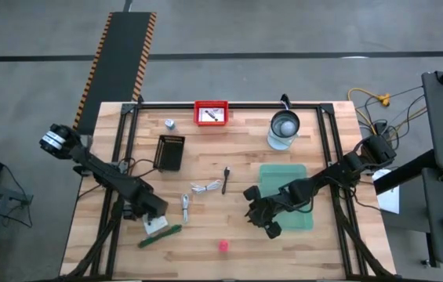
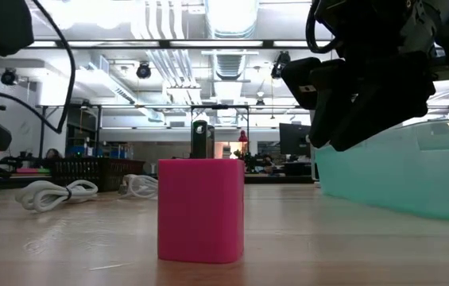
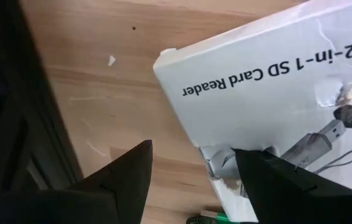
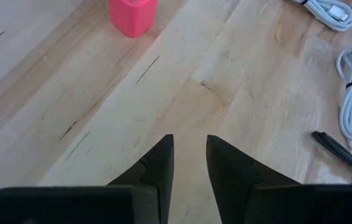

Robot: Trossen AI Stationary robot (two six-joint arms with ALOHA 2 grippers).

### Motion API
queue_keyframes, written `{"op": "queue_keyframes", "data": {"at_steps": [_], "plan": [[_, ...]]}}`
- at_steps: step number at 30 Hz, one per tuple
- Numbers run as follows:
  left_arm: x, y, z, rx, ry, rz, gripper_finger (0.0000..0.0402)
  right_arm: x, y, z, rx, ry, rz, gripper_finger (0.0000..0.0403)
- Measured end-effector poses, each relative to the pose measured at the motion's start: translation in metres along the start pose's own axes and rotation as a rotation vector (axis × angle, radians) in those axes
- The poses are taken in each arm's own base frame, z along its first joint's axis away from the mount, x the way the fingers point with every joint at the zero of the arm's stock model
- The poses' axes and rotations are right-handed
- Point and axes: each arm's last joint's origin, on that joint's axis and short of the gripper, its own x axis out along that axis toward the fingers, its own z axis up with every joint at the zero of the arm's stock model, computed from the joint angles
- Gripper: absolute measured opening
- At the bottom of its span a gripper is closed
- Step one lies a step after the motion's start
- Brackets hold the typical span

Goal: Pick and place items into bin
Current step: Put the card reader box into the red bin

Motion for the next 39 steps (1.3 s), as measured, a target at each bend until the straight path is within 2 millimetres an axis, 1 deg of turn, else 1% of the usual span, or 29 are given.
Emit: {"op": "queue_keyframes", "data": {"at_steps": [5, 11, 17, 26, 33, 39], "plan": [[0.0090, -0.0001, 0.0046, -0.030, 0.080, -0.053, 0.0168, 0.0000, 0.0000, 0.0001, 0.000, 0.000, 0.000, 0.0087], [0.0093, -0.0009, 0.0050, -0.037, 0.078, -0.069, 0.0120, 0.0000, 0.0000, 0.0001, 0.000, -0.001, -0.001, 0.0091], [0.0094, -0.0010, 0.0052, -0.032, 0.071, -0.074, 0.0076, 0.0000, 0.0000, 0.0001, 0.000, -0.001, 0.000, 0.0083], [0.0109, 0.0012, 0.0074, 0.108, 0.061, -0.060, 0.0008, 0.0000, 0.0000, 0.0001, 0.000, -0.001, 0.000, 0.0081], [0.0112, 0.0018, 0.0084, 0.257, 0.034, -0.067, 0.0001, 0.0000, -0.0001, 0.0000, 0.001, -0.001, -0.001, 0.0086], [0.0092, 0.0028, 0.0087, 0.340, 0.022, -0.081, 0.0000, 0.0000, -0.0001, 0.0001, 0.004, -0.001, 0.000, 0.0079]]}}
